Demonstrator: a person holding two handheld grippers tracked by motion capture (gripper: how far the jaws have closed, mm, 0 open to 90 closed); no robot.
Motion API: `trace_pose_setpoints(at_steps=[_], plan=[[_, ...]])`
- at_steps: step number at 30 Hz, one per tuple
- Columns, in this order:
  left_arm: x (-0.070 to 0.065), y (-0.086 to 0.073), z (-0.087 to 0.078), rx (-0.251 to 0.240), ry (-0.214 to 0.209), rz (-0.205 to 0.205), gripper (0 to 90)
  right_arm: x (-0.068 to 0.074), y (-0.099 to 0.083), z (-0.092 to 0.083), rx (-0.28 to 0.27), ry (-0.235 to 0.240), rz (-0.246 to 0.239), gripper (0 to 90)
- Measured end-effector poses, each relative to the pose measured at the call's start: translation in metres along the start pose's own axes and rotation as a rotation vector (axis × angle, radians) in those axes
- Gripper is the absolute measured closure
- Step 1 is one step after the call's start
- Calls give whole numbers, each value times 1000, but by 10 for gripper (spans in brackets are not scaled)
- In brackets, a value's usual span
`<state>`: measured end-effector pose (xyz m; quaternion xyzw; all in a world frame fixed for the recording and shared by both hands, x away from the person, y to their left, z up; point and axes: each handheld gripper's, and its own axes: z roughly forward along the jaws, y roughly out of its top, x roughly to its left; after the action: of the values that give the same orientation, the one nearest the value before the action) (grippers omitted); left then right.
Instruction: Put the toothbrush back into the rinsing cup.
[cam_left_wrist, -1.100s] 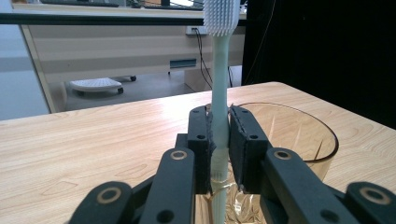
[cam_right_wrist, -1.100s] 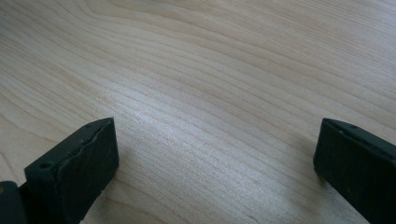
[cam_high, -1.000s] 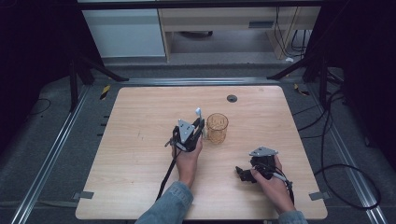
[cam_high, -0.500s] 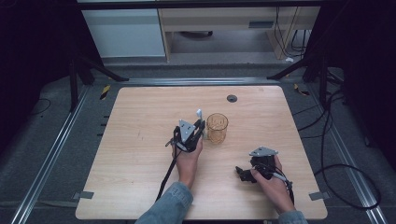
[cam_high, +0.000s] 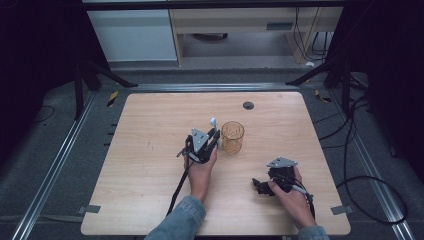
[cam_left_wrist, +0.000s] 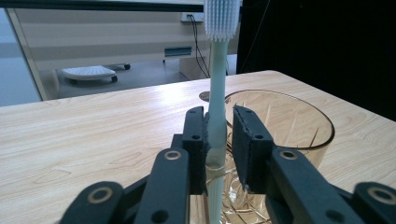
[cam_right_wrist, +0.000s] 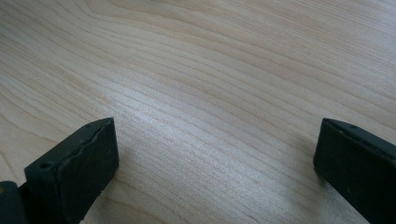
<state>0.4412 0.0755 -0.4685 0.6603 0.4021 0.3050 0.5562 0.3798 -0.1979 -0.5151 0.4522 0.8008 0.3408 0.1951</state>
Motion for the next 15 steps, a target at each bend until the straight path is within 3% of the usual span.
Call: trace_pose_setpoints(at_steps=[8, 15], plan=[[1, 4, -5, 0, 0, 13, 638, 0, 0, 0, 0, 0, 1, 4], [6, 9, -8, 46, -30, 52, 532, 0, 0, 0, -1, 1, 1, 4]])
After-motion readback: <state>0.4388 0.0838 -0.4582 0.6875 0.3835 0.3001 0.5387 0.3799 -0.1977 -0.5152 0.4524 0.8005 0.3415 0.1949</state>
